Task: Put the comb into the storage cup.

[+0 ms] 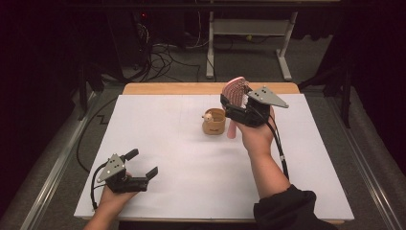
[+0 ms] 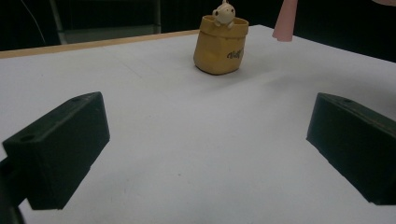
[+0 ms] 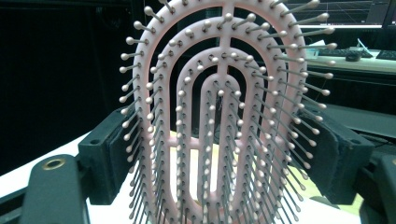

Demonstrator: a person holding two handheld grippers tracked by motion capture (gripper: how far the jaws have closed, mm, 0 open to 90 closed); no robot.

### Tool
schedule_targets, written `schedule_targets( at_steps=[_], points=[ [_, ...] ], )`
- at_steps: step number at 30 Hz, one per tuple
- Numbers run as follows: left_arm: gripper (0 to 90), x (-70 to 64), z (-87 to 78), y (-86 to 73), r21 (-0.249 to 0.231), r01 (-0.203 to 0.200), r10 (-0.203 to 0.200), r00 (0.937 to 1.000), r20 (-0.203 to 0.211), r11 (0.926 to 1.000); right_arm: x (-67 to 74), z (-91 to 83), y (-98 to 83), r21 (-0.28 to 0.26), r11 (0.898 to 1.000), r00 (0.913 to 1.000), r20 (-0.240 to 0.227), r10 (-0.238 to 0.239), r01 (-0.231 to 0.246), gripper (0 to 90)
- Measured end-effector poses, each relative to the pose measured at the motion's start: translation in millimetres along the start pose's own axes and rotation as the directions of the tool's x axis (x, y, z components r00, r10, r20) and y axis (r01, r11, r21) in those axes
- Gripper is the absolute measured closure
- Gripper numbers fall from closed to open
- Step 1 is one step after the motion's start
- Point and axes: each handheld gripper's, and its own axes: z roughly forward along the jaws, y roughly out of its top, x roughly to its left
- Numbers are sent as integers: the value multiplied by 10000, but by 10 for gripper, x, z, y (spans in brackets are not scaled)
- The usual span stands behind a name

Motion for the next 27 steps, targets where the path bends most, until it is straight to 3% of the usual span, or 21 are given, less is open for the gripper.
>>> schedule_targets(
  at_steps=[27],
  points=[
    [0, 9, -10, -2, -22, 40, -40, 10000, 29, 10000, 57, 166, 240, -437, 9988, 9997, 133, -209, 214, 203]
  ],
)
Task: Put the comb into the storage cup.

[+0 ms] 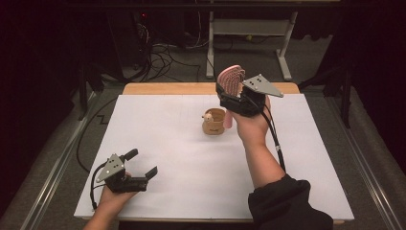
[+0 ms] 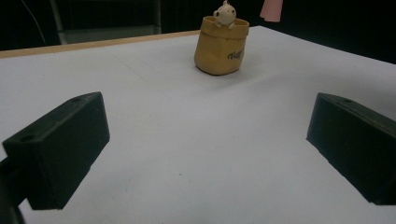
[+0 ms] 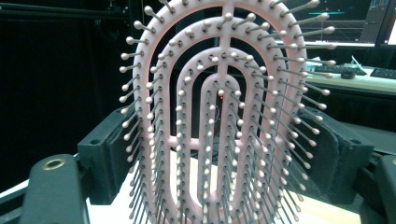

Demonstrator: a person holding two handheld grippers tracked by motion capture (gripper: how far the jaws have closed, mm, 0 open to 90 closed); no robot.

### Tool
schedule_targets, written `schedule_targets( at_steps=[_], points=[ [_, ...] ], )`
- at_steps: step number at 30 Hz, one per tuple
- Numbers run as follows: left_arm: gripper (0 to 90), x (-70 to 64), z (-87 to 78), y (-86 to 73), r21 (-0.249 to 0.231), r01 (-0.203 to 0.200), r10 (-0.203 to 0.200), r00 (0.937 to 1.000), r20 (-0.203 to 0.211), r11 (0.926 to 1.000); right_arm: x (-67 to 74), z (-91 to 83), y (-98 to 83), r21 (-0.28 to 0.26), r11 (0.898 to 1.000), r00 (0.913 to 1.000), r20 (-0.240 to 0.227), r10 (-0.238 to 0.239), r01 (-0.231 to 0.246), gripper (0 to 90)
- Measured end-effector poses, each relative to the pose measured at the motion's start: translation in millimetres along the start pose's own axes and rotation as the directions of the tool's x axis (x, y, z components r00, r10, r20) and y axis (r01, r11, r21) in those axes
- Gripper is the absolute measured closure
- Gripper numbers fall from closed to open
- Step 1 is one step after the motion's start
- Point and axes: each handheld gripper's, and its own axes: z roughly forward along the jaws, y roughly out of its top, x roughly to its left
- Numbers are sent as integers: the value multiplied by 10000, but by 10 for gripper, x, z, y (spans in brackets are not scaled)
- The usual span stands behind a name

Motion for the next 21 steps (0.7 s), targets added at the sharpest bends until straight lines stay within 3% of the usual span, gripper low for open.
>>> schedule_targets(
  at_steps=[21],
  points=[
    [0, 14, -11, -6, -8, 46, -46, 10000, -17, 10000, 94, 256, 69, -183, 9998, 9999, 58, -104, 105, 203]
  ],
)
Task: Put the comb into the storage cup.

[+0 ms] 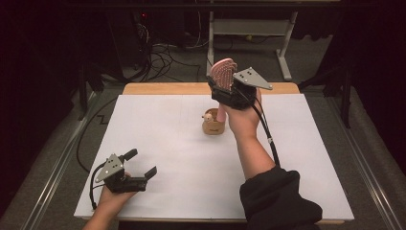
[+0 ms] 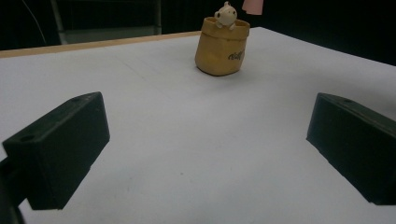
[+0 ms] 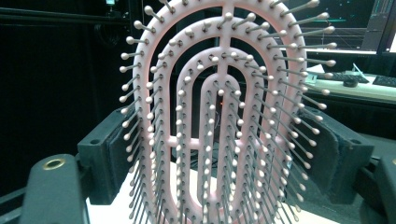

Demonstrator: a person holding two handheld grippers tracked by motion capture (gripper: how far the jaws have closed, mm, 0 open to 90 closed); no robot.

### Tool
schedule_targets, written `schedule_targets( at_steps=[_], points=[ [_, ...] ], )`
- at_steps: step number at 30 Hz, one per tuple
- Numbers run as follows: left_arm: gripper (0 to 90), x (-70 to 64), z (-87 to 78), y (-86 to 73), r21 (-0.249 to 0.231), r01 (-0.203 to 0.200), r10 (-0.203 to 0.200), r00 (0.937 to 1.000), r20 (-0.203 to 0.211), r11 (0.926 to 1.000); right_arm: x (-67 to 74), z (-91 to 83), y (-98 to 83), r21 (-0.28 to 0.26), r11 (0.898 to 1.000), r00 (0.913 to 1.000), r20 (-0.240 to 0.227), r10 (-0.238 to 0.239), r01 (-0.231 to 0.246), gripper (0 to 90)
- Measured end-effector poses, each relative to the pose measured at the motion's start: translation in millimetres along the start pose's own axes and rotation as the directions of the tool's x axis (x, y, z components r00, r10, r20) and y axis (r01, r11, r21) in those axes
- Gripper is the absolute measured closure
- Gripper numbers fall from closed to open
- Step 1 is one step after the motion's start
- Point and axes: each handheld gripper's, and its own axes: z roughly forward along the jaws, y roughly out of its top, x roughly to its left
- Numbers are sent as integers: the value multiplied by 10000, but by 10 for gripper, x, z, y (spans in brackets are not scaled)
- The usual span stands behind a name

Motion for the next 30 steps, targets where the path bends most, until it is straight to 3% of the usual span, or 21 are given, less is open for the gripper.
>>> schedule_targets(
  at_steps=[30],
  points=[
    [0, 8, -27, -6, -70, 120, -120, 9999, -13, 9999, -37, 285, -223, 487, 9985, 9993, 311, 228, -243, 202]
  ],
)
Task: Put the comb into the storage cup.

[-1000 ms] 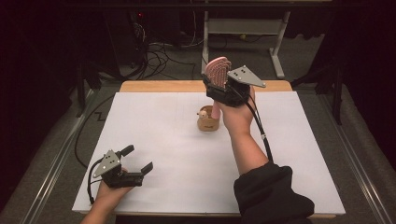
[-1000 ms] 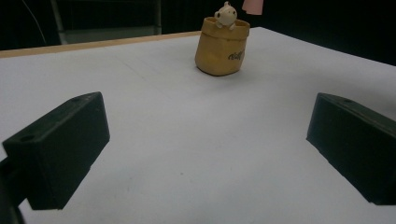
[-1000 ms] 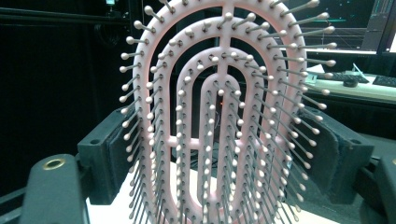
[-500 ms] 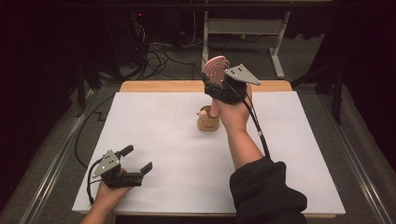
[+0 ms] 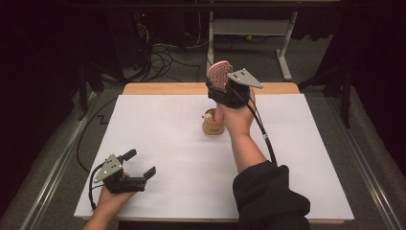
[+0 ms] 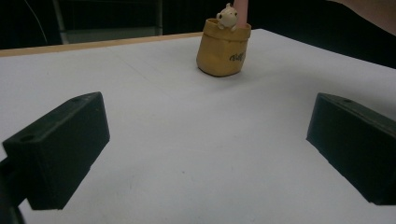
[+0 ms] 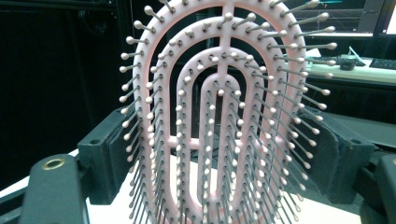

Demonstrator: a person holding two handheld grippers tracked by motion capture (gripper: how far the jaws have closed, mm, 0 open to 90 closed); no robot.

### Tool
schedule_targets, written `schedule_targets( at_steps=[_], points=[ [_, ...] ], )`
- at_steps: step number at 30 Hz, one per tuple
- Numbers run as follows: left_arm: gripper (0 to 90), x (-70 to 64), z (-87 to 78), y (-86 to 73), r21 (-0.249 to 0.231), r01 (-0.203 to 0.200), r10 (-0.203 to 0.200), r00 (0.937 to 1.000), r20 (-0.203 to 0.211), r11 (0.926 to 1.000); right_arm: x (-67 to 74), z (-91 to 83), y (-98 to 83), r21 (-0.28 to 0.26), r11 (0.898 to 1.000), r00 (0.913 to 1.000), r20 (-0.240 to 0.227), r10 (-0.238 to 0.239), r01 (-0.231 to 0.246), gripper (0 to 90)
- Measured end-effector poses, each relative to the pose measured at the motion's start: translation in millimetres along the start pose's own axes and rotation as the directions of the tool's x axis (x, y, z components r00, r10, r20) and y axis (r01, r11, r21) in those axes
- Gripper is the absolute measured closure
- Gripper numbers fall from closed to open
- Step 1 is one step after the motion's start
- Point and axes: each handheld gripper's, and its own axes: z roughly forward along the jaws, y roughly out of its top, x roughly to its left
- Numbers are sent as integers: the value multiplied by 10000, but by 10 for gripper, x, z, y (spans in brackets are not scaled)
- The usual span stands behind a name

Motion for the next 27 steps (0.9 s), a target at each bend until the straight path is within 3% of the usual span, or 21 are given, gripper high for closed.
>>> schedule_targets(
  at_steps=[16, 27],
  points=[
    [0, -3, 5, -4, -31, 44, -44, 10000, 1, 10000, 16, 100, -157, 341, 9994, 10000, 75, 25, -27, 202],
    [0, -1, 8, -4, 1, 2, -2, 10000, 5, 10000, -60, 129, -292, 621, 9974, 9992, 200, 357, -368, 201]
  ],
)
